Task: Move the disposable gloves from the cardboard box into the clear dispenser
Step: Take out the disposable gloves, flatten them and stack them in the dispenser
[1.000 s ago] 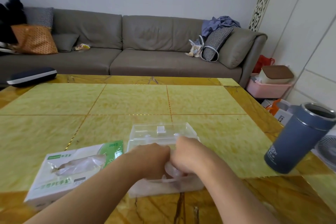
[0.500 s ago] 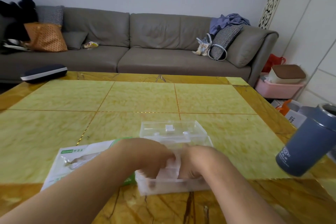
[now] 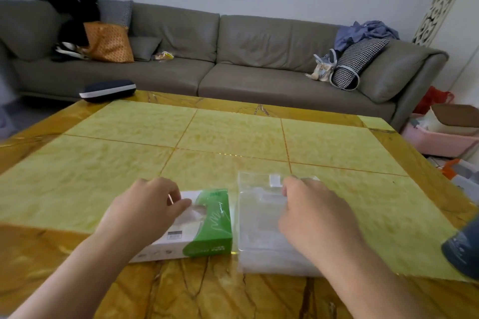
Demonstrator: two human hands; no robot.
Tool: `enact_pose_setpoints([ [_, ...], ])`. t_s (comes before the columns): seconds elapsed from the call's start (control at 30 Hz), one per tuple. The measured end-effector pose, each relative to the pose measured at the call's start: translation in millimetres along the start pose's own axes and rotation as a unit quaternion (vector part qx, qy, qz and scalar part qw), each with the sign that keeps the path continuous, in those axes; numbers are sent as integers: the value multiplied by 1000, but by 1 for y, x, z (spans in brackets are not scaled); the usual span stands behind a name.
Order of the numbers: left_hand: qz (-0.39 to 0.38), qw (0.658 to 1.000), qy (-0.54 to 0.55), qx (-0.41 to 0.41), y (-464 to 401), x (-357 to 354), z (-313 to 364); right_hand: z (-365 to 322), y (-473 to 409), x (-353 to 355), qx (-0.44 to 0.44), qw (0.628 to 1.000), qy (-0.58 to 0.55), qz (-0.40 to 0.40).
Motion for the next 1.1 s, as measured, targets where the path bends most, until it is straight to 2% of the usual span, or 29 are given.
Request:
enact_pose_setpoints([
  [0.1,5,999,-48,3,-2,3,5,-30,-1,-12,120,989,-57,67],
  [0.2,-34,997,-75,0,-2,1,9,-58,-1,-34,225,971,-77,22],
  [0.3,-35,996,-77,-17,-2,-4,7,-73,-1,-51,267,961,-44,-47],
  [0.4,-22,998,-44,-33,-3,-7,3,-77,-4,-59,269,961,-17,-64],
  [0.5,-25,998,39,-34,-7,-4,-3,-76,-5,-60,261,963,-16,-60],
  [0.73,-27,973,227,-40,-4,10,-2,-76,-3,-63,261,964,-24,-36],
  [0.8,-42,972,225,-48,-3,12,-4,-77,-3,-63,261,964,-23,-37],
  [0.87,-87,977,184,-64,-1,14,-9,-77,-2,-63,260,964,-23,-41],
  [0.93,-98,983,137,-73,-1,15,-14,-77,-2,-63,260,964,-23,-42],
  [1.0,-57,987,138,-64,-2,16,-15,-76,-2,-63,263,964,-27,-37],
  [1.1,3,973,229,-19,-7,16,-13,-75,-2,-64,262,964,-36,-32],
])
Point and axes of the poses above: each hand's wrist, its own y-axis away from the middle knuckle, its own x-axis out of the back of the hand, z = x × y, the point moved 1 cm from there along -y, towards the middle knuckle, and after that the axes turned 15 degrees about x, right-handed, at the moved point
